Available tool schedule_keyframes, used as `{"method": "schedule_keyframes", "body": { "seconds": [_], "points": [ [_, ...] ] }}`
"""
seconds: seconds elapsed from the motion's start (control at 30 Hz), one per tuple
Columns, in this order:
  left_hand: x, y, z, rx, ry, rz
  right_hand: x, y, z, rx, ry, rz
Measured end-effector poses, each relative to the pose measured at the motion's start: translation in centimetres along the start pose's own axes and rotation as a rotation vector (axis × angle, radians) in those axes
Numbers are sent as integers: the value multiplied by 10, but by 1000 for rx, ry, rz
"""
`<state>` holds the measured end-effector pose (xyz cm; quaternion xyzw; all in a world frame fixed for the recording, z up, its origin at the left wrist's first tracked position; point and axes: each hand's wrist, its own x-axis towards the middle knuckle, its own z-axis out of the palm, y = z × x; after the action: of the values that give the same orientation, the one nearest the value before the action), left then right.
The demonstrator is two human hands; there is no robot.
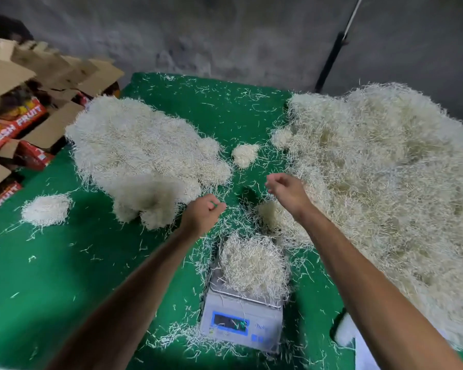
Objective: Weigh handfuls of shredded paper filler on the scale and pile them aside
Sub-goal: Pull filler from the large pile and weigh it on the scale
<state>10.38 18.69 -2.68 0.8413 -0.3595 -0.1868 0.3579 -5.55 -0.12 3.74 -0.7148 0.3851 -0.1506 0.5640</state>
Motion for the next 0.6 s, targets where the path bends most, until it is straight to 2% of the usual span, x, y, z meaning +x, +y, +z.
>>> {"method": "schedule_keyframes", "body": {
  "seconds": [0.13, 0.23, 0.37, 0.47, 0.53, 0.6],
  "points": [
    [40, -29, 15, 111, -237, -8, 76, 11, 25, -298, -26, 19],
    [66, -43, 26, 84, -316, -64, 132, 15, 45, -463, -9, 63],
    [103, -44, 36, -90, -279, -90, 201, 24, 68, -628, 10, 52],
    [128, -45, 46, -234, -187, -136, 244, 29, 90, -563, -8, 72],
    [141, -42, 47, -387, -99, -213, 266, 30, 105, -582, -59, 102],
    [152, -39, 45, -501, -51, -325, 278, 26, 116, -628, -14, 91]
  ]
}}
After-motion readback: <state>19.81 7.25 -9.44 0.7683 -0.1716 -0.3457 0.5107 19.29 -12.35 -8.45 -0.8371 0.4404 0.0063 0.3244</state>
